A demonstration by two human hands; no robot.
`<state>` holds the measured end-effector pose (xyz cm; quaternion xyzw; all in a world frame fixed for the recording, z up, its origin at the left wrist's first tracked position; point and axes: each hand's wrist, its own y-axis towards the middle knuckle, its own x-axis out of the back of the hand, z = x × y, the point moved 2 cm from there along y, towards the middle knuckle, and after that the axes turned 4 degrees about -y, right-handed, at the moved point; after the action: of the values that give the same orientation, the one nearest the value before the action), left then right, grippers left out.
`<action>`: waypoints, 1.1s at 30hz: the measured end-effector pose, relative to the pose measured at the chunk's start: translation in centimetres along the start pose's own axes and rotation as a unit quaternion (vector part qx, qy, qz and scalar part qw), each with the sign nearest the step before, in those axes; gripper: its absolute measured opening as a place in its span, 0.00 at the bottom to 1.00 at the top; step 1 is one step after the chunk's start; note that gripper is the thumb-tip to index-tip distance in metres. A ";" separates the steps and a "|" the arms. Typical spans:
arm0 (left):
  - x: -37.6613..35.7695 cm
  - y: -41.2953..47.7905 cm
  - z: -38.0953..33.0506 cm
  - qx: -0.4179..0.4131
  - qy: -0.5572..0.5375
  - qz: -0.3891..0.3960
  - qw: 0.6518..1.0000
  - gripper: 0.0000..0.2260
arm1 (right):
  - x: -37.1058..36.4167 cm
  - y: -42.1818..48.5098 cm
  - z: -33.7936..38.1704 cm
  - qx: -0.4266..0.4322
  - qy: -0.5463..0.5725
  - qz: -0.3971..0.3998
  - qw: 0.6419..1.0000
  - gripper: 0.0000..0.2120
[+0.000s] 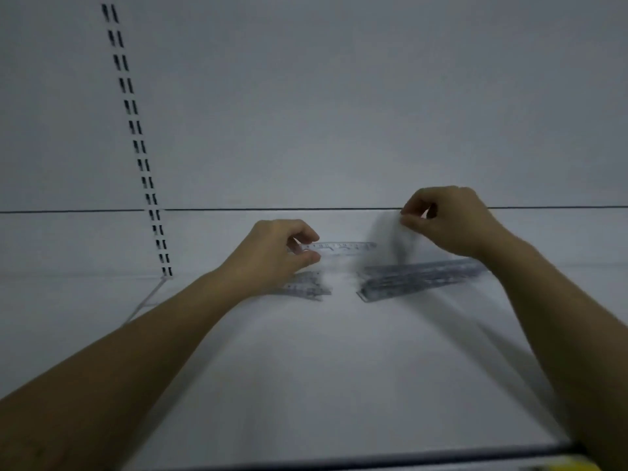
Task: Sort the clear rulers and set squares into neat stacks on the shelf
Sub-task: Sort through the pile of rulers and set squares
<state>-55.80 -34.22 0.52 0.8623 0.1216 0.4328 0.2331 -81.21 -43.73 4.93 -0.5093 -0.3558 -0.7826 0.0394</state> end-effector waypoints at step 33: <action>-0.2 0.6 -1.9 -0.053 0.227 0.051 0.971 0.27 | -3.4 -2.2 3.9 0.074 -0.056 0.028 0.995 0.32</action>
<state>-57.46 -34.21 1.70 0.7333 0.1039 0.6342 0.2220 -77.54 -40.81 1.89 -0.5581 -0.4000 -0.7227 0.0792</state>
